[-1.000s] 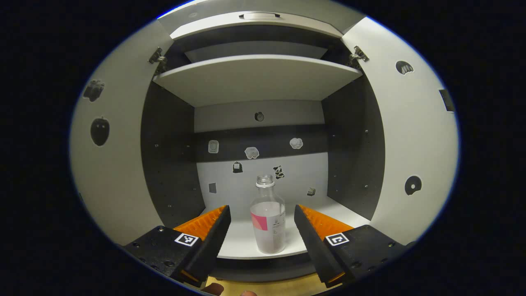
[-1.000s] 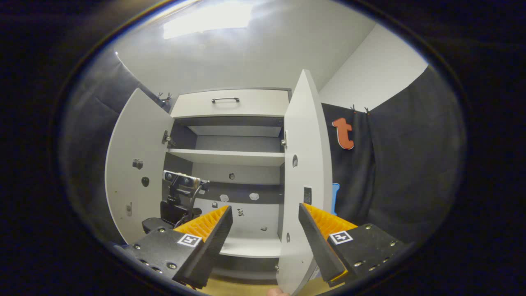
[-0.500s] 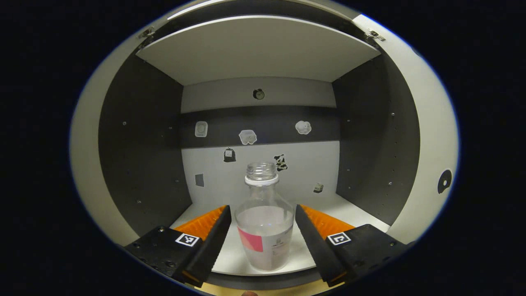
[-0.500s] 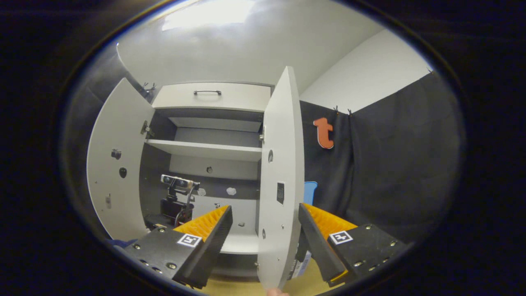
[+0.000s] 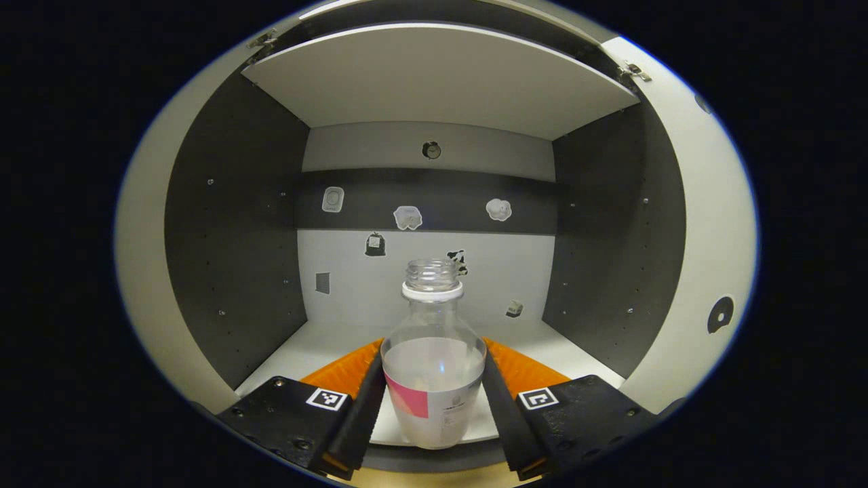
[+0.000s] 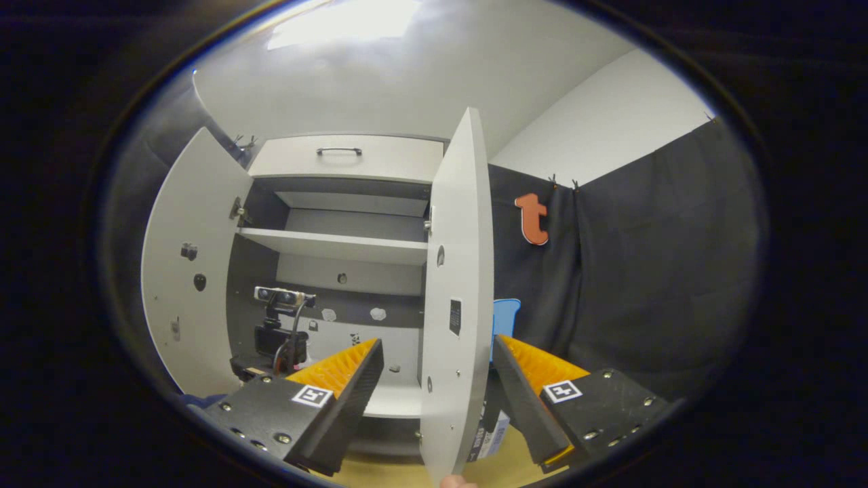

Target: Grasp the bottle in the cabinet with the left hand and place it on the coaster, then close the right door with the right hand and the left door with the left hand.

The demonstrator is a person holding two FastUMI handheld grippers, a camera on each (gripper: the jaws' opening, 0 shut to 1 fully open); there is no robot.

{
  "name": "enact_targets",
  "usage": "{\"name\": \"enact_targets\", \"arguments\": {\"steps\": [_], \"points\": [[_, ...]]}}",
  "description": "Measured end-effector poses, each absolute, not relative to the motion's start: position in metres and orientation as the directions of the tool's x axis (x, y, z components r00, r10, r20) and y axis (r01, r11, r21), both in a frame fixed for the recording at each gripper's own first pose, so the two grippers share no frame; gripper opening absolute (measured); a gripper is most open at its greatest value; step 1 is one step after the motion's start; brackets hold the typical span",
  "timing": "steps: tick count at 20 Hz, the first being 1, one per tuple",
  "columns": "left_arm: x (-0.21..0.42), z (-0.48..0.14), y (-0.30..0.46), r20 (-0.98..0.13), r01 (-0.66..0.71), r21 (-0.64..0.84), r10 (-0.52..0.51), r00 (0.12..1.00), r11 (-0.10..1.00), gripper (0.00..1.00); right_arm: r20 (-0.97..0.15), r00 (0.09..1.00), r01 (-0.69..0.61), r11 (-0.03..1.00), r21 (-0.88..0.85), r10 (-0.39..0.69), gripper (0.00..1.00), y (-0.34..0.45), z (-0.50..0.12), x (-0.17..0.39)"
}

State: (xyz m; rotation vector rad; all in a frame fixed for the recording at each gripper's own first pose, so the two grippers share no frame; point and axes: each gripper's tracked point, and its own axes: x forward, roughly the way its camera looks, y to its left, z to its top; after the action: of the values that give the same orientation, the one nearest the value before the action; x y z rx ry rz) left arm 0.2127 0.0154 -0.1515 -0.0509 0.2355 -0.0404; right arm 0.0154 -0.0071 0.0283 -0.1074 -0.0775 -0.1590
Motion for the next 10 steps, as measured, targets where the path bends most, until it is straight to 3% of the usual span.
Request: {"name": "enact_targets", "arguments": {"steps": [10], "points": [[0.113,-0.152,0.011,-0.199,0.119,-0.077,-0.132,0.971,0.990,0.76,0.090,0.995,0.060,0.994,-0.096,-0.052,0.97,-0.007,0.032,-0.004]]}}
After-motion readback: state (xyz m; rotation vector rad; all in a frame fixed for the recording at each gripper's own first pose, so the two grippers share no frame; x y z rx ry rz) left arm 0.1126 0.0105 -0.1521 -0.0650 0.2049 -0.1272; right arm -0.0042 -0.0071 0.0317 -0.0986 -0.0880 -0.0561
